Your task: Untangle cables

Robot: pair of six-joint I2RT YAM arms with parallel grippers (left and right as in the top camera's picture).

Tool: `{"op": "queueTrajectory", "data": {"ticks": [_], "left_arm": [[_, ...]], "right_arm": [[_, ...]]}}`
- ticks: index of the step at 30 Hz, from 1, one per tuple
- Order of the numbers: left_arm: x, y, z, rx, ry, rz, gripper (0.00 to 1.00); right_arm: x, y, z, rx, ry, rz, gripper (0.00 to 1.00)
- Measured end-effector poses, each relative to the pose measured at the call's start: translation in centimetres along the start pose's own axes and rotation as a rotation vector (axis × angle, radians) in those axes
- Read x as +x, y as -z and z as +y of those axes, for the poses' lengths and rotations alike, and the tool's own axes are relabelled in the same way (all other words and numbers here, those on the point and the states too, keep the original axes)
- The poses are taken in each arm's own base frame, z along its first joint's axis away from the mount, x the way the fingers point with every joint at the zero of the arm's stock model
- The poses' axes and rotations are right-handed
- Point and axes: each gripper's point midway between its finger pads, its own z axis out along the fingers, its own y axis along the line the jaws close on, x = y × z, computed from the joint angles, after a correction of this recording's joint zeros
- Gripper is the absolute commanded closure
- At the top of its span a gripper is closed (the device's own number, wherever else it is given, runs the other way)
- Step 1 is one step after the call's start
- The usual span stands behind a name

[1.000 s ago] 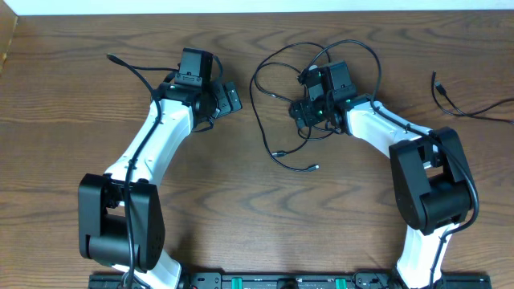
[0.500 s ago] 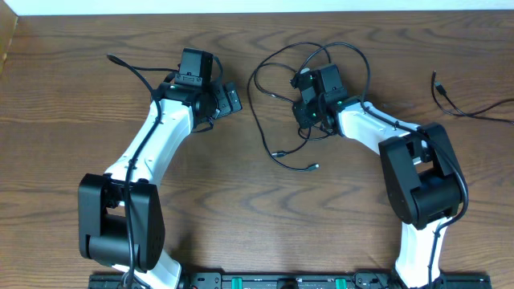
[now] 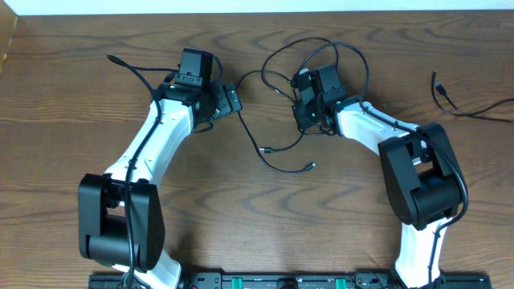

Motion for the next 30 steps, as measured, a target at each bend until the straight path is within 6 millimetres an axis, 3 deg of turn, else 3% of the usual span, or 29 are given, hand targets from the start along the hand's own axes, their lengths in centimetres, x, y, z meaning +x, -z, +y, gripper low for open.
{"op": "queueTrajectory", "data": {"ticks": [3,5,8,10,14,17,24,30], "left_arm": [[0.0,0.0,0.0,0.0,0.0,0.0,0.02],[0.0,0.0,0.0,-0.001,0.0,0.001,0.02],[0.2,0.0,0.1,-0.004,0.001,0.006,0.02],[0.3,0.0,0.2,-0.007,0.001,0.013,0.02],[0.5,0.0,0.3,-0.012,0.002,0.02,0.02],[0.6,0.0,0.4,-0.015,0.002,0.025,0.02],[0.7,0.0,0.4,-0.015,0.002,0.027,0.02],[0.7,0.0,0.4,-0.016,0.002,0.027,0.02]], "right_arm": [[-0.7,1.6,-0.2,0.009,-0.002,-0.025,0.99],[-2.6,3.8,-0.5,0.022,0.0,-0.087,0.99],[-6.8,9.1,-0.9,0.057,0.01,-0.232,0.99],[-9.8,13.8,-1.3,0.096,0.017,-0.353,0.99],[-12.6,19.9,-2.5,0.175,0.008,-0.495,0.99],[-12.6,20.9,-3.6,0.212,-0.007,-0.508,0.99],[-10.1,20.2,-5.8,0.257,-0.051,-0.407,0.99],[-6.0,18.2,-6.9,0.265,-0.081,-0.233,0.99]]}}
